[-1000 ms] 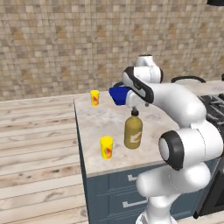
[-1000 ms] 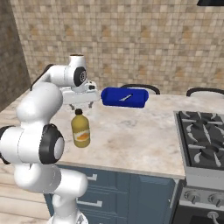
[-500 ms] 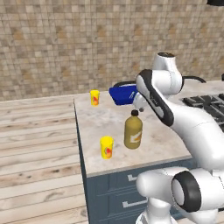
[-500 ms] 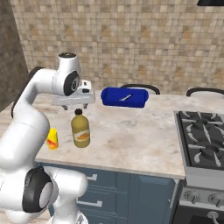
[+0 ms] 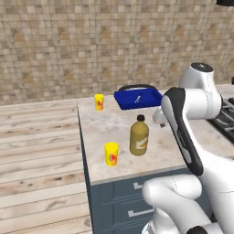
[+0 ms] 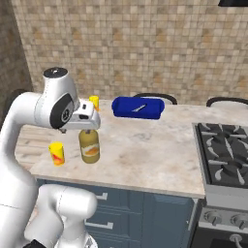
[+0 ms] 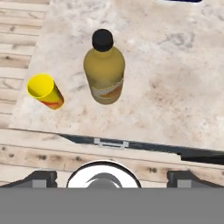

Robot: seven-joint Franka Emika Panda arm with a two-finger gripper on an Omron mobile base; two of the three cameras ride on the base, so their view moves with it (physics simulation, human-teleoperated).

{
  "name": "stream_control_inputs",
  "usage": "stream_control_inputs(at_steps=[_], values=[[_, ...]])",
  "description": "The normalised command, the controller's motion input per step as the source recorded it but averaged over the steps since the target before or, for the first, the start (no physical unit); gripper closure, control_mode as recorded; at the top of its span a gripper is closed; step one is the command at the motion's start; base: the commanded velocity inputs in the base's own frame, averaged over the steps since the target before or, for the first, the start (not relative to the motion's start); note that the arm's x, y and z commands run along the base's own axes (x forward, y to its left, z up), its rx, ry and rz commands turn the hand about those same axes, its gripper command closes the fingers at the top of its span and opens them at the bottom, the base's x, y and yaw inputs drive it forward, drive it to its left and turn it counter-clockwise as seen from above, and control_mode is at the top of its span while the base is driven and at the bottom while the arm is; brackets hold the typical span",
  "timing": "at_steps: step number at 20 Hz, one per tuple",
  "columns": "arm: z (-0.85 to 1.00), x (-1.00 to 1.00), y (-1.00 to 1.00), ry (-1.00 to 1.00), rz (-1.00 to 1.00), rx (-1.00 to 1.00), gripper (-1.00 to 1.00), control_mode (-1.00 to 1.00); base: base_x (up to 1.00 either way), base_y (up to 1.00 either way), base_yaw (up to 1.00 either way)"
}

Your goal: Place the drinks on the dining counter in a tight cluster.

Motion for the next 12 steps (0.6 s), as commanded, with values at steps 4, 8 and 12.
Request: stream_control_inputs(at_steps=[4,8,12], values=[[0.61,-0.64,-0.09,0.0,-0.05,0.0,-1.0,-1.0,0.0,0.0,0.0],[0.71,-0.36,-0.01,0.0,-0.01,0.0,-1.0,-1.0,0.0,0.0,0.0],[0.22,-0.13,0.0,0.0,-0.01,0.0,-1.0,-1.0,0.0,0.0,0.0]])
